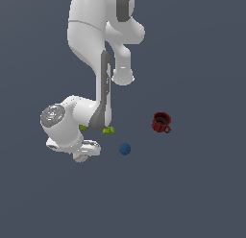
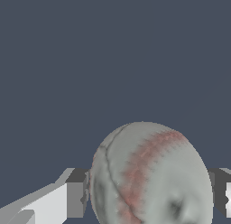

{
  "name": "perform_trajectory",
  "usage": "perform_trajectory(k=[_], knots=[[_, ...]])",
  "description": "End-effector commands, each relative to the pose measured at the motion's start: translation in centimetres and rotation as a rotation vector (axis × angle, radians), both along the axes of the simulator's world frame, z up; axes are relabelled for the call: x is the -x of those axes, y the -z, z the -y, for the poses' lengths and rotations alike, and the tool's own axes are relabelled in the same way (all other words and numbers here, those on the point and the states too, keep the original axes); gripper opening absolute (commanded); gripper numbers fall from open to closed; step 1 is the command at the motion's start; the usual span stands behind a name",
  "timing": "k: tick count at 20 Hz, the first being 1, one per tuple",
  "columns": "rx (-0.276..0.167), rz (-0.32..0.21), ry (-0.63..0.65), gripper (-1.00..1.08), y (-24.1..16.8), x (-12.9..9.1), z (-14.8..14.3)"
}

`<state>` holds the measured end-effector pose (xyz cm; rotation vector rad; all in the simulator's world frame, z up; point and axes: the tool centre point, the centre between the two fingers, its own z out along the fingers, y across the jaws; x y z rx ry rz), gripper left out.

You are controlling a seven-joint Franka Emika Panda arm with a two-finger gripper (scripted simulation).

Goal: Pick up a designated object from a clutter of objects.

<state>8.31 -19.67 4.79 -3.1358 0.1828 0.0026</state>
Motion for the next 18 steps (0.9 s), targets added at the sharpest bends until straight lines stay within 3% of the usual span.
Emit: perform_trajectory(k=[1,18], knots=[[0.0,0.001,0.0,-1.0,0.0,-0.1,0.0],[0.0,0.001,0.0,-1.0,-1.8,0.2,-0.2]])
